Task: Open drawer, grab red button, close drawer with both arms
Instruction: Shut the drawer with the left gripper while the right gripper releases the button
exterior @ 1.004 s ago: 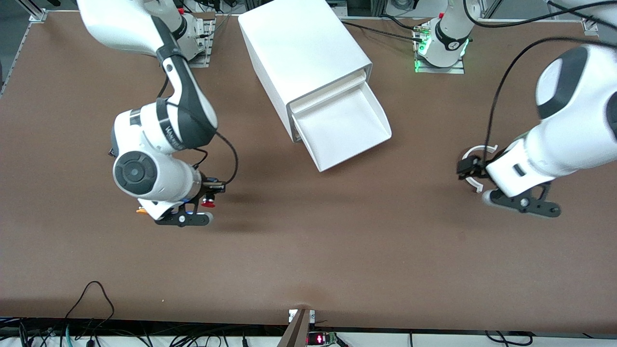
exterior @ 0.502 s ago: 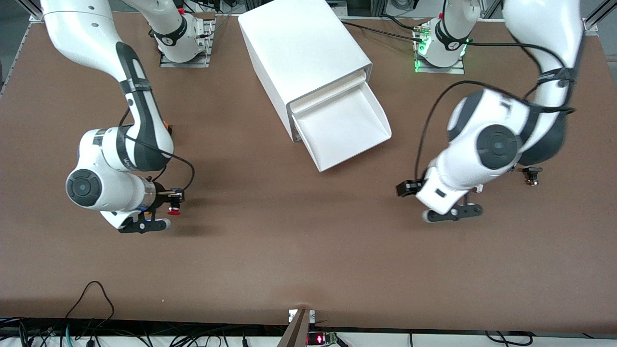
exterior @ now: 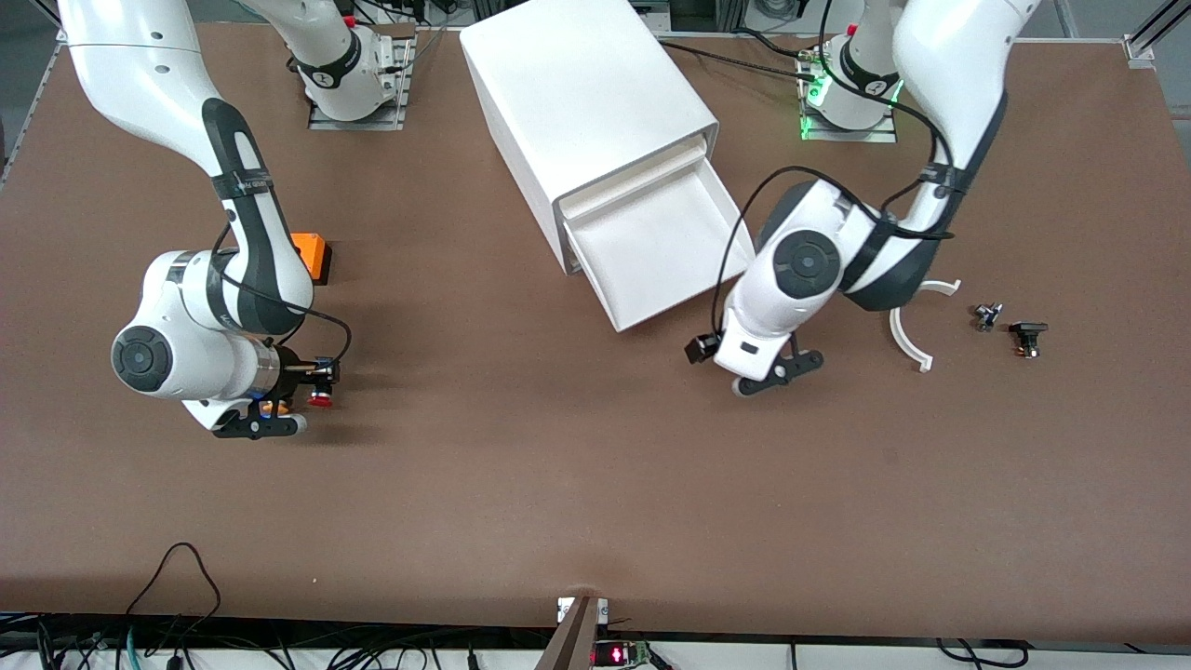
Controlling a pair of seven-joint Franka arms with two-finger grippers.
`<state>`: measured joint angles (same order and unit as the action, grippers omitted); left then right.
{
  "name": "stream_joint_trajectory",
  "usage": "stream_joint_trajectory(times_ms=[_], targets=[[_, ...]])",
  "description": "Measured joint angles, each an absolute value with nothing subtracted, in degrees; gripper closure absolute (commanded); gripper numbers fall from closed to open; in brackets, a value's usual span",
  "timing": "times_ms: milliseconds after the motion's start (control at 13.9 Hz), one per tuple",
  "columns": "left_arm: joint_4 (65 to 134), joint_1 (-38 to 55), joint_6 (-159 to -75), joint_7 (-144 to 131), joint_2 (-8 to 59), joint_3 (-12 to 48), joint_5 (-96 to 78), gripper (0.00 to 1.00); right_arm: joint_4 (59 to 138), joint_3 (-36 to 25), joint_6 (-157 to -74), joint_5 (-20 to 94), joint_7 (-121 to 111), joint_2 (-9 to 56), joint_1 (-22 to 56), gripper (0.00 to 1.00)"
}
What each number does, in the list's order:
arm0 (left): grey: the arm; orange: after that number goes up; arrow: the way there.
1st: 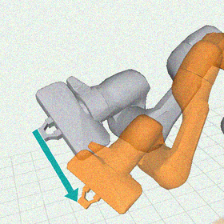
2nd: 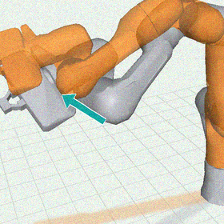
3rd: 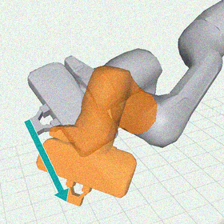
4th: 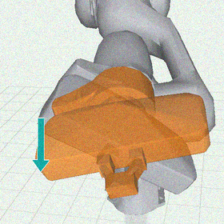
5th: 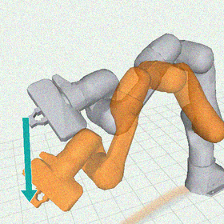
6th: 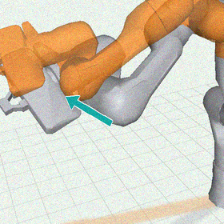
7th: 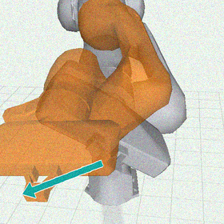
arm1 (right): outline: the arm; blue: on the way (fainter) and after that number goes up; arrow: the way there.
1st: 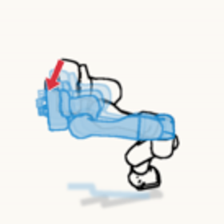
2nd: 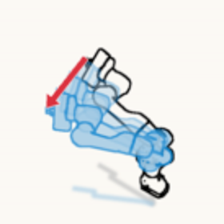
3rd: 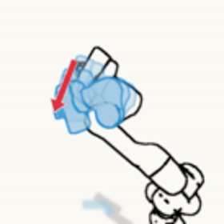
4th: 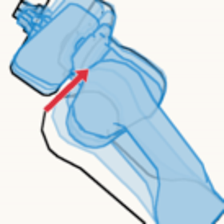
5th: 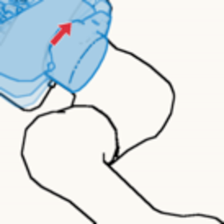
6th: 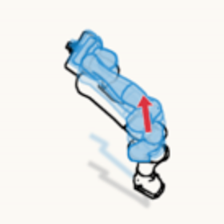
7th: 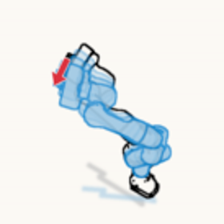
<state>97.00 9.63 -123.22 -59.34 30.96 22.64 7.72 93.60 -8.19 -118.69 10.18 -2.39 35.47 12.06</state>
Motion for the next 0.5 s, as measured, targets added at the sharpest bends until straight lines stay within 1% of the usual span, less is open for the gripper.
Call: stream_joint_trajectory(times_ms=[215,502], targets=[[98.24,14.83,-123.28,-66.44,30.93,22.85,7.76,0.0,94.92,-8.19,-121.23,10.54,-2.39,36.57,11.81,1.0],[99.31,15.16,-122.41,-65.94,30.59,24.97,7.79,0.0,95.16,-8.16,-123.73,11.72,-2.39,38.76,10.89,1.0]])
